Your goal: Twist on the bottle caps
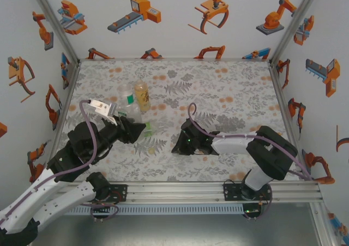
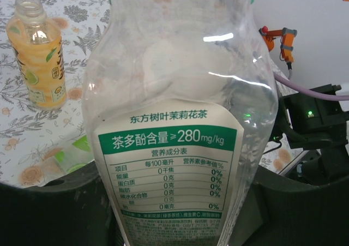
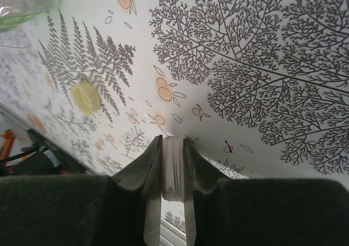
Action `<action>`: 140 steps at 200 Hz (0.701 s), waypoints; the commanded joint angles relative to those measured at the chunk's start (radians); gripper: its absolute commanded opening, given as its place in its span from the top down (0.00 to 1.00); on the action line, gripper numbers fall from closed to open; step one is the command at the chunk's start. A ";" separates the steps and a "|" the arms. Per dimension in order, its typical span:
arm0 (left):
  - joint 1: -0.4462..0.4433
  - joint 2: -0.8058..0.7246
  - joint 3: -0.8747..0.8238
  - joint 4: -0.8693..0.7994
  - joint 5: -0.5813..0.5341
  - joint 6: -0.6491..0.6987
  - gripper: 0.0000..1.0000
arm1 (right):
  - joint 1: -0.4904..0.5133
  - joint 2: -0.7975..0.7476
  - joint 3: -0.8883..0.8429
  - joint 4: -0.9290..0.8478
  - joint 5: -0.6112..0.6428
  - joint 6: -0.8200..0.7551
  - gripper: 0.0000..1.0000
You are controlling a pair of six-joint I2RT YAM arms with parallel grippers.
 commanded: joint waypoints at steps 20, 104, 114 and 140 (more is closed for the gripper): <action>0.003 -0.001 0.028 0.030 0.018 -0.026 0.92 | -0.035 -0.005 -0.095 -0.034 0.004 0.023 0.72; 0.003 0.045 0.039 0.057 0.029 -0.026 0.92 | -0.077 -0.066 -0.141 -0.105 0.028 0.019 0.51; 0.003 0.049 0.041 0.058 0.032 -0.026 0.92 | -0.077 -0.075 -0.124 -0.145 0.032 0.007 0.48; 0.003 0.053 0.034 0.059 0.030 -0.031 0.92 | -0.077 -0.124 -0.077 -0.281 0.082 -0.032 0.44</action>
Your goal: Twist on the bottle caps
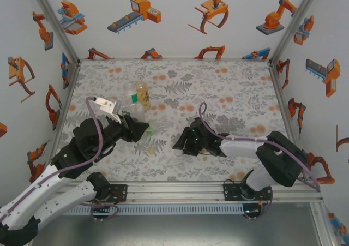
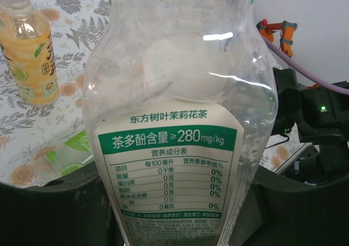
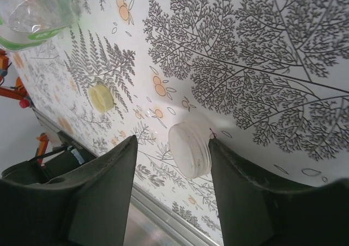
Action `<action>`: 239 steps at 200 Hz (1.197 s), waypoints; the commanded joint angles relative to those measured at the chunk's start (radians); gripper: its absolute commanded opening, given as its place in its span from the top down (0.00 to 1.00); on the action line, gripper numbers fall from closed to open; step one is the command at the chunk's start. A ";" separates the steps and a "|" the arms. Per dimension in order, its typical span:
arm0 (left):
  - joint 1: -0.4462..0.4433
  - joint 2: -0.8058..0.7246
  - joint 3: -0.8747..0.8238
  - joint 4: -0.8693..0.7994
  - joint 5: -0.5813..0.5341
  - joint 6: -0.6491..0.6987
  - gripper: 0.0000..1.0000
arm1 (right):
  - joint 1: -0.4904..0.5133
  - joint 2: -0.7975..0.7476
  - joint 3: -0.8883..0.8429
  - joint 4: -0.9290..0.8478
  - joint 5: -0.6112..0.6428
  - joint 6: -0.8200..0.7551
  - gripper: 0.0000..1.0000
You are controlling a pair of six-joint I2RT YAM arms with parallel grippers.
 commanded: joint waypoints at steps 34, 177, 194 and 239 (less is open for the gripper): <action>0.002 0.008 0.028 0.049 0.010 -0.015 0.92 | -0.007 -0.069 0.115 -0.510 0.188 -0.152 0.43; 0.003 0.047 0.049 -0.068 -0.014 -0.027 0.92 | 0.182 0.158 0.568 -0.866 0.360 -0.315 0.47; 0.002 0.018 0.052 -0.140 -0.091 -0.037 0.93 | 0.211 0.215 0.620 -0.871 0.364 -0.315 0.47; 0.005 -0.090 0.012 -0.180 -0.138 -0.045 0.92 | 0.237 0.311 0.666 -0.868 0.375 -0.311 0.46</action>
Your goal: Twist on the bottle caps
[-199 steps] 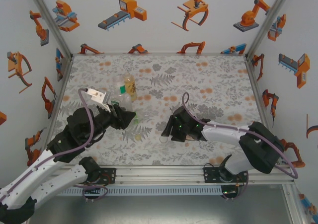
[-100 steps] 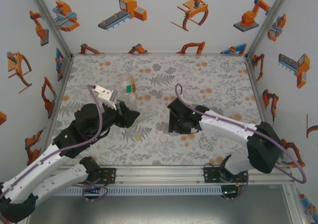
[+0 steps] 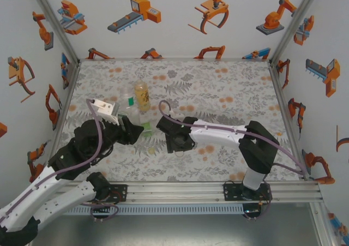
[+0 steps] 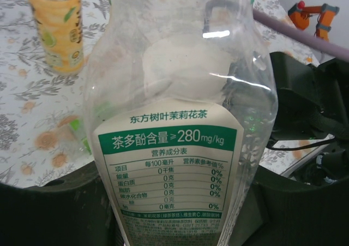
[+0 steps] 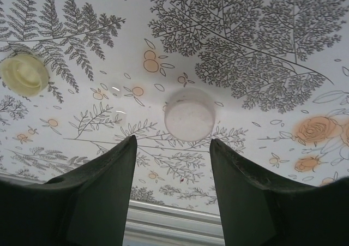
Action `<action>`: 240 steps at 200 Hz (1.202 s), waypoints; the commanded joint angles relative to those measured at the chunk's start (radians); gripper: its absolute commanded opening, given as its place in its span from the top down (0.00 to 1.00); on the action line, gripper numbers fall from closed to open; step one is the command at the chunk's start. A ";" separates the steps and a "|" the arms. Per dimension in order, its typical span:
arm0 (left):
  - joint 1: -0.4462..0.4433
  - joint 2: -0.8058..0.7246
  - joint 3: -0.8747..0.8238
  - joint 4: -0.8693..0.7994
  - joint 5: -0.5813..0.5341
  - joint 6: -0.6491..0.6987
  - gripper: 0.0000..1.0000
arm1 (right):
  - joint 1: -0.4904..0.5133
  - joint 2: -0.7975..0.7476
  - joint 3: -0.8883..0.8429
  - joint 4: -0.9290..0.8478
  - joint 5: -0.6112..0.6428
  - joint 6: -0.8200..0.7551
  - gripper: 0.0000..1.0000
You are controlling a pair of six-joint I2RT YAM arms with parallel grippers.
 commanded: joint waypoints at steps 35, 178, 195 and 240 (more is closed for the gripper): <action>0.004 -0.091 -0.025 -0.040 -0.058 -0.029 0.92 | 0.005 0.058 0.010 -0.018 0.036 -0.006 0.48; 0.005 -0.081 -0.020 -0.029 -0.041 -0.033 0.91 | -0.020 0.068 -0.071 0.093 0.047 0.008 0.51; 0.005 -0.079 -0.018 -0.030 -0.040 -0.036 0.91 | -0.022 0.067 -0.081 0.107 0.047 0.006 0.52; 0.005 -0.077 -0.015 -0.024 -0.041 -0.040 0.91 | -0.025 0.067 -0.090 0.118 0.048 0.000 0.52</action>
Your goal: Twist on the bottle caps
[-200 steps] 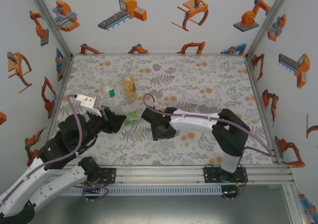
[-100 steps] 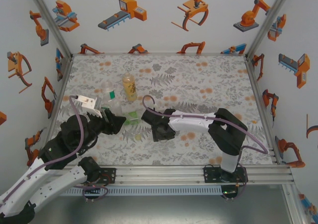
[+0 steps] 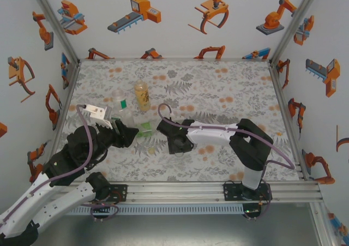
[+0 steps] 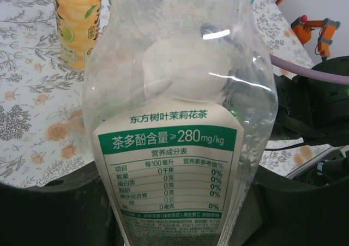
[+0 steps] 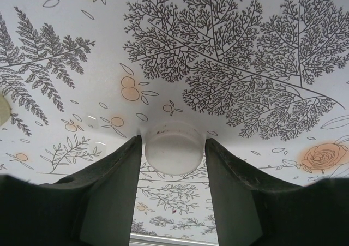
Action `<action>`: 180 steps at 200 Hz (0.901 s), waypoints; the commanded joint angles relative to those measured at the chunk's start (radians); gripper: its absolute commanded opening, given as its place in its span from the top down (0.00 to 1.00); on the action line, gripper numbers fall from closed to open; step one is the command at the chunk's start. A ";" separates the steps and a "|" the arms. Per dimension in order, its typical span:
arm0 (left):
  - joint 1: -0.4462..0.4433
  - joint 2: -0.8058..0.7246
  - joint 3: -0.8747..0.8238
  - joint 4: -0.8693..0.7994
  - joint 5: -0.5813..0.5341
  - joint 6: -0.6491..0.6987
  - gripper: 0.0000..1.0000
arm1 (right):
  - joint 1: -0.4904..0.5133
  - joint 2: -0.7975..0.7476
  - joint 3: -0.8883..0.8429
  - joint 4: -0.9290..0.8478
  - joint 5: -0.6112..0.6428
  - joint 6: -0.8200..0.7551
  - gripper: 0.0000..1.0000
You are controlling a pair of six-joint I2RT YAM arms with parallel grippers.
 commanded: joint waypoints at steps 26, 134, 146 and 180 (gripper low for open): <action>0.005 0.007 0.011 0.016 0.003 -0.018 0.91 | -0.009 0.007 -0.037 0.029 0.017 0.000 0.54; 0.005 0.019 0.014 0.024 0.011 -0.020 0.91 | -0.011 0.019 -0.010 -0.018 -0.019 0.010 0.57; 0.005 0.020 0.014 0.025 0.013 -0.017 0.91 | -0.011 0.019 -0.005 -0.027 -0.017 0.010 0.61; 0.005 0.037 0.018 0.037 0.035 0.010 0.92 | -0.013 -0.028 0.002 -0.046 -0.007 -0.002 0.70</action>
